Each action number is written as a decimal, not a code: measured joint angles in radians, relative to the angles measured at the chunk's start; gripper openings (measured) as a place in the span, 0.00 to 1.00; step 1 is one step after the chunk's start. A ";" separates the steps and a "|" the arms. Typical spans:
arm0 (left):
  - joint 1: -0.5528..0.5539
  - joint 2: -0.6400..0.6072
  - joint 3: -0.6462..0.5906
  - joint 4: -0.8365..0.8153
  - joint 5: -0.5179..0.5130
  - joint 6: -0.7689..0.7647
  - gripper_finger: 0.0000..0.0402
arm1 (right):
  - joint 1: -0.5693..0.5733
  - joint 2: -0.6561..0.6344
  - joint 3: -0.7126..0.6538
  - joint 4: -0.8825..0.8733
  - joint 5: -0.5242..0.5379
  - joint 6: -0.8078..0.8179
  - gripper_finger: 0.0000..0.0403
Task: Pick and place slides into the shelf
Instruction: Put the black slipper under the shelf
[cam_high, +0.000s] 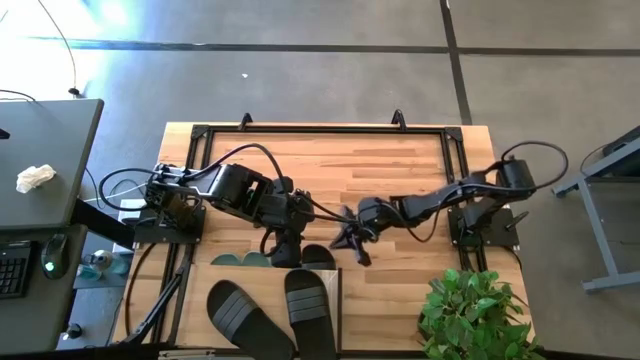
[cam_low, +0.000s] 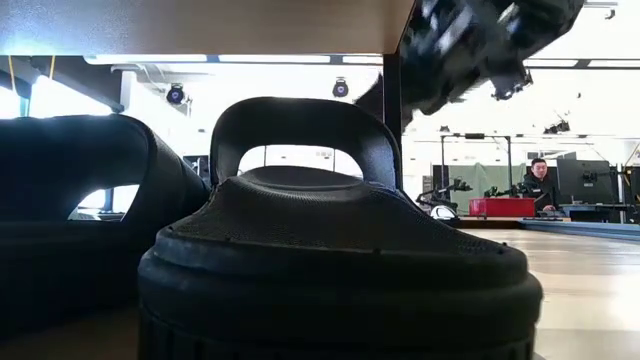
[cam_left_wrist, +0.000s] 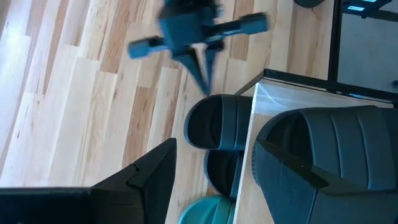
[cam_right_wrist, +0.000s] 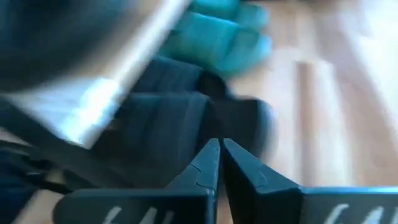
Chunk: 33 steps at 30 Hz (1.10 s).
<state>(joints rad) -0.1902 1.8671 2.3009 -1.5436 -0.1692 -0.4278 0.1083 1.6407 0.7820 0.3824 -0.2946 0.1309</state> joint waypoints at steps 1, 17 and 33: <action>0.000 0.000 0.000 0.000 0.000 0.000 0.50 | 0.007 0.003 0.017 -0.013 -0.011 -0.010 0.03; 0.000 0.000 0.000 0.003 0.000 -0.014 0.50 | 0.041 0.146 0.105 -0.070 -0.093 -0.034 0.00; 0.000 0.000 0.000 0.000 0.000 -0.015 0.50 | 0.085 0.161 0.105 -0.179 0.015 -0.002 0.00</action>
<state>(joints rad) -0.1902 1.8671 2.3009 -1.5433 -0.1692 -0.4427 0.1930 1.8019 0.8867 0.2030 -0.2792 0.1285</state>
